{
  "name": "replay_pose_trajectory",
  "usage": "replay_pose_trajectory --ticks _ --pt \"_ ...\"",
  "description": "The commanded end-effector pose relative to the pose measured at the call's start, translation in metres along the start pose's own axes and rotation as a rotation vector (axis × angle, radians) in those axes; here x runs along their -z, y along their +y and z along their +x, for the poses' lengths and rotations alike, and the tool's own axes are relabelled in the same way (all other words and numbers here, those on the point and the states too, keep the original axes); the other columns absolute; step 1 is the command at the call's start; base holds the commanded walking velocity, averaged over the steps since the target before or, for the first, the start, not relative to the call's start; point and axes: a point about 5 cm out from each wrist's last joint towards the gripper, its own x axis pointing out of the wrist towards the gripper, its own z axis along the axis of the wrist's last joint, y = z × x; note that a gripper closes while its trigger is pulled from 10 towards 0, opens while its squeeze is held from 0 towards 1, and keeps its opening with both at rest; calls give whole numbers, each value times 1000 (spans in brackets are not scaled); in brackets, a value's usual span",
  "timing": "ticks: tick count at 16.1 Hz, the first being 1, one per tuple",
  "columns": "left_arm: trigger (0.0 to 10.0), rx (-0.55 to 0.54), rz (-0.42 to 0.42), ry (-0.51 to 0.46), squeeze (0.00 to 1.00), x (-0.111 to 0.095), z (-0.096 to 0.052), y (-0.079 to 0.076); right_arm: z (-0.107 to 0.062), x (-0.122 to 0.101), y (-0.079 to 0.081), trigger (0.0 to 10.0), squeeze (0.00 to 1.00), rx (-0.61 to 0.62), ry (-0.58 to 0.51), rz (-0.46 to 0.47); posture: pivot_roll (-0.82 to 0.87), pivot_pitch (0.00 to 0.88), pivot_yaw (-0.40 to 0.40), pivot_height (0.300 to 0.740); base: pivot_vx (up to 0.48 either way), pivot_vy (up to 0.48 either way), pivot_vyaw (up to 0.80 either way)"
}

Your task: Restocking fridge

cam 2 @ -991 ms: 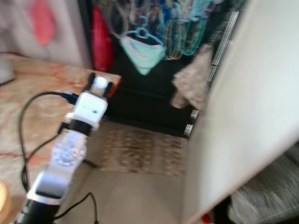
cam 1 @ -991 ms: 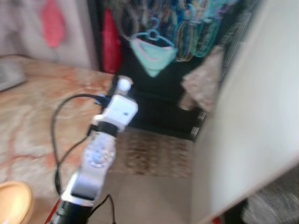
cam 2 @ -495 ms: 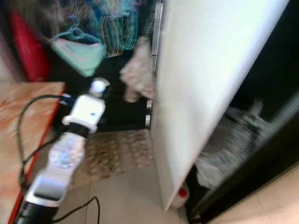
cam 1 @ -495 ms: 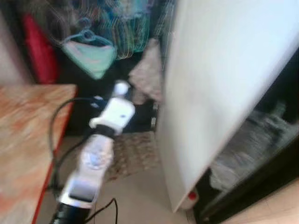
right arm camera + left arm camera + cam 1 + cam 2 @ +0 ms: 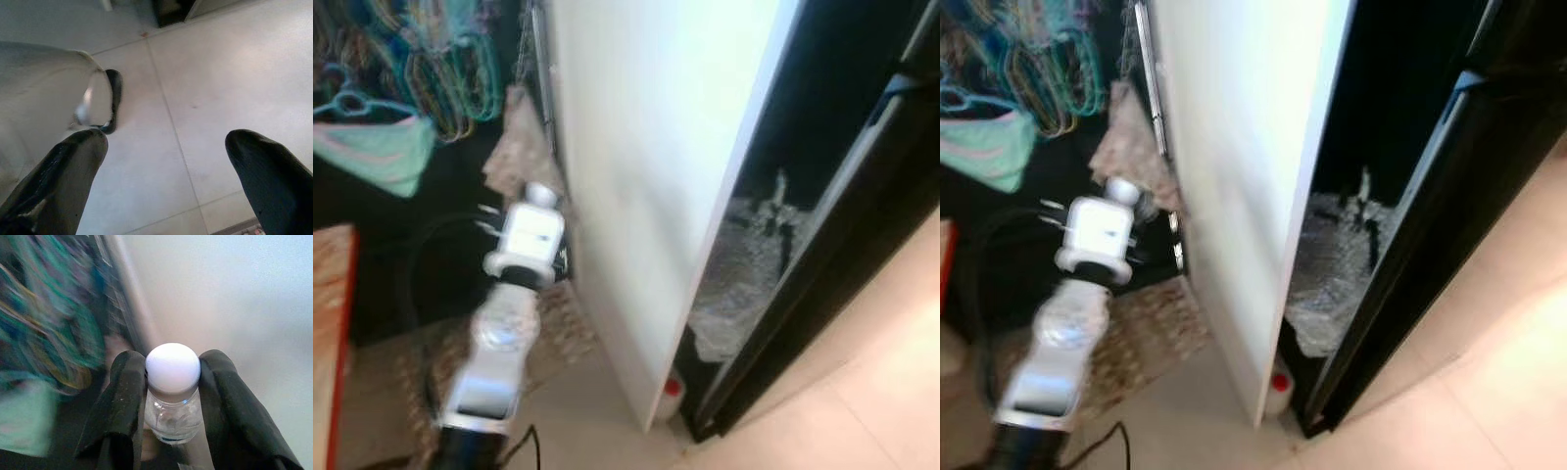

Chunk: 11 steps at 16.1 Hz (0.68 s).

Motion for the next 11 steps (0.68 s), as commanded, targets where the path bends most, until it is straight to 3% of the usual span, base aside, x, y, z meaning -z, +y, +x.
replay_pose_trajectory --ticks 1,3,4,6,7,9,11 --pt "10000 -34 -57 126 0 26 -4 13 1 -1 4 10000 0 -8 -4 3 -17 0 -21 740 0 0 -800" --pt "10000 -1 -112 304 0 65 -16 17 1 -1 5 10000 0 -9 -5 4 -23 0 -19 740 0 0 -800" --pt "10000 -19 -101 390 0 85 -25 23 1 -1 5 10000 0 -9 -6 5 -25 0 -15 740 0 0 -800" --pt "10000 -14 -107 474 0 104 -33 27 1 -1 6 10000 0 -7 -7 8 -23 0 -15 740 0 0 -800" --pt "10000 -5 -108 633 0 142 -53 31 1 -1 6 10000 0 -8 -7 9 -28 0 -14 740 0 0 -788" --pt "10000 26 -109 799 0 175 -80 27 2 -2 7 10000 0 -6 -9 13 -33 0 -11 740 0 0 -772" --pt "10000 30 -95 892 0 192 -98 26 2 -2 7 10000 0 0 -14 19 -40 0 -8 740 0 0 0"
